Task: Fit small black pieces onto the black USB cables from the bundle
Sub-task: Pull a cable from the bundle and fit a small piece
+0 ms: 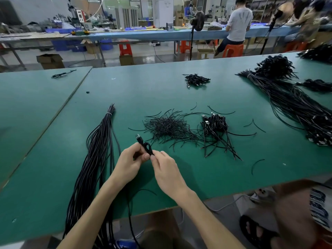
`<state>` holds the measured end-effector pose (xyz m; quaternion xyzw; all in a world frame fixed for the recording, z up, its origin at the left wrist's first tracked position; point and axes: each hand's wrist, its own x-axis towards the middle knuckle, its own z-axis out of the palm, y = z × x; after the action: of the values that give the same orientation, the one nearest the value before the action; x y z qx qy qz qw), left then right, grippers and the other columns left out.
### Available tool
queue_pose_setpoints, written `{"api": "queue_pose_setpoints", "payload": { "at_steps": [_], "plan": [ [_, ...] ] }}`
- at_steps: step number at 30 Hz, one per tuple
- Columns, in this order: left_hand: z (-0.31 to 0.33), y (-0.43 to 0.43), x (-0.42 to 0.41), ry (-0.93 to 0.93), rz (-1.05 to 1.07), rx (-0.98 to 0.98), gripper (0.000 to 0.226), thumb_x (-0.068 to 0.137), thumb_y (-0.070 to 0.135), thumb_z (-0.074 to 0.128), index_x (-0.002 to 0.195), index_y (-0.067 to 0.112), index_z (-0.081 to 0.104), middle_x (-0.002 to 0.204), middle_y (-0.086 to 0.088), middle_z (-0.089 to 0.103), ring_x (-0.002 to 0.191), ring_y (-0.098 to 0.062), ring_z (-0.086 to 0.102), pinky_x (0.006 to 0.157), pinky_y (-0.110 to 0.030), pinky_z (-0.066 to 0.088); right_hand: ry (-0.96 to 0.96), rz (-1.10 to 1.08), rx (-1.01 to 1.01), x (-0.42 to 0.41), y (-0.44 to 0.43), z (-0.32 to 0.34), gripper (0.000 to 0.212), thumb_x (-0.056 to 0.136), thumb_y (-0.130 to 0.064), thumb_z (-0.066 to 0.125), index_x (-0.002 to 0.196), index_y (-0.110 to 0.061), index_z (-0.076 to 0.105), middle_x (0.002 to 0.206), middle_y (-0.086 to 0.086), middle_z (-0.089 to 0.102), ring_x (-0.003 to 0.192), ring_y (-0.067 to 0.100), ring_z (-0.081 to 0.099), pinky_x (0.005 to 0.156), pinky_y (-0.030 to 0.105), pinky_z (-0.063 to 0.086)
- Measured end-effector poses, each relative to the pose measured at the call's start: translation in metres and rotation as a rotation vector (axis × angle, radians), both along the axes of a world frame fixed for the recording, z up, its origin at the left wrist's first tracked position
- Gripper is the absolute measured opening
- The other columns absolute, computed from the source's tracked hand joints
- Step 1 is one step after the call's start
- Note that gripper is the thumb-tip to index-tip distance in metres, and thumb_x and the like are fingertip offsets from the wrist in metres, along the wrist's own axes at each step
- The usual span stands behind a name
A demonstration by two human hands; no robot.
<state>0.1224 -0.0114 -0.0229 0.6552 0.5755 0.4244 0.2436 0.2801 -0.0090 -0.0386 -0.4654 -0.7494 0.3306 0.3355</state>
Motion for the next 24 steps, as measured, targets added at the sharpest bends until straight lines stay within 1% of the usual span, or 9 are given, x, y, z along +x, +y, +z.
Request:
{"api": "queue_pose_setpoints", "payload": {
  "at_steps": [4,6,8,11,13,15,17,21,24],
  "plan": [
    [0.001,-0.003,0.0,-0.007,-0.01,0.006,0.021,0.094,-0.005,0.067,0.078,0.003,0.056,0.068,-0.001,0.056,0.063,-0.005,0.045,0.061,-0.017,0.037,0.072,0.004,-0.043,0.0,0.003,-0.001,0.03,0.111,-0.03,0.039,0.113,-0.017,0.066,0.101,-0.006,0.065,0.092,0.006,0.059,0.083,0.029,0.049],
    [0.001,-0.003,0.001,-0.005,-0.009,0.015,0.021,0.093,-0.004,0.068,0.078,0.004,0.056,0.069,-0.001,0.057,0.063,-0.005,0.045,0.061,-0.018,0.037,0.105,-0.002,-0.05,0.001,0.003,-0.001,0.029,0.112,-0.034,0.039,0.097,-0.025,0.062,0.086,-0.014,0.059,0.078,0.0,0.054,0.069,0.022,0.042],
    [0.002,-0.003,0.003,-0.004,-0.011,0.027,0.022,0.093,-0.004,0.068,0.078,0.004,0.055,0.069,-0.004,0.057,0.064,-0.006,0.045,0.061,-0.017,0.037,0.13,-0.023,-0.05,0.001,0.003,-0.001,0.031,0.111,-0.038,0.04,0.091,-0.026,0.061,0.074,-0.014,0.053,0.066,0.0,0.049,0.06,0.02,0.034],
    [0.002,-0.005,0.004,0.0,-0.025,0.048,0.022,0.093,-0.005,0.067,0.078,0.003,0.054,0.071,-0.011,0.057,0.065,-0.007,0.046,0.062,-0.017,0.038,0.181,-0.051,-0.068,0.001,0.004,0.001,0.034,0.109,-0.041,0.046,0.092,-0.023,0.068,0.064,-0.009,0.053,0.055,0.005,0.044,0.054,0.021,0.034],
    [0.001,-0.005,0.006,-0.001,-0.047,0.048,0.021,0.094,-0.002,0.069,0.079,0.003,0.055,0.072,-0.011,0.058,0.066,-0.008,0.046,0.063,-0.019,0.039,0.222,-0.065,-0.075,0.002,0.004,0.003,0.036,0.109,-0.037,0.047,0.078,-0.025,0.061,0.06,-0.01,0.048,0.054,0.006,0.039,0.052,0.023,0.031],
    [0.001,-0.004,0.007,-0.005,-0.061,0.052,0.02,0.094,-0.001,0.069,0.079,0.003,0.056,0.072,-0.009,0.057,0.066,-0.008,0.045,0.063,-0.021,0.038,0.267,-0.076,-0.083,0.003,0.004,0.005,0.042,0.109,-0.033,0.048,0.069,-0.022,0.049,0.06,-0.009,0.044,0.056,0.011,0.036,0.054,0.031,0.032],
    [-0.001,-0.002,0.007,-0.01,-0.07,0.068,0.02,0.094,-0.001,0.069,0.079,0.003,0.056,0.071,-0.007,0.056,0.066,-0.008,0.044,0.063,-0.022,0.037,0.291,-0.088,-0.09,0.004,0.004,0.007,0.045,0.109,-0.031,0.049,0.067,-0.017,0.045,0.061,-0.004,0.041,0.058,0.015,0.034,0.055,0.036,0.031],
    [-0.004,-0.003,0.01,0.025,-0.056,0.125,0.019,0.094,0.008,0.071,0.08,0.009,0.06,0.073,-0.002,0.057,0.066,-0.013,0.048,0.062,-0.022,0.04,0.318,-0.108,-0.094,0.005,0.004,0.008,0.045,0.109,-0.032,0.049,0.07,-0.01,0.048,0.061,-0.002,0.042,0.059,0.017,0.036,0.055,0.044,0.036],
    [-0.006,-0.004,0.011,0.069,-0.051,0.181,0.014,0.094,0.014,0.072,0.083,0.017,0.064,0.08,0.005,0.06,0.069,-0.016,0.054,0.064,-0.018,0.043,0.328,-0.13,-0.089,0.006,0.004,0.009,0.045,0.109,-0.032,0.049,0.067,-0.016,0.048,0.06,-0.004,0.043,0.059,0.017,0.038,0.055,0.043,0.036]
  ]
}}
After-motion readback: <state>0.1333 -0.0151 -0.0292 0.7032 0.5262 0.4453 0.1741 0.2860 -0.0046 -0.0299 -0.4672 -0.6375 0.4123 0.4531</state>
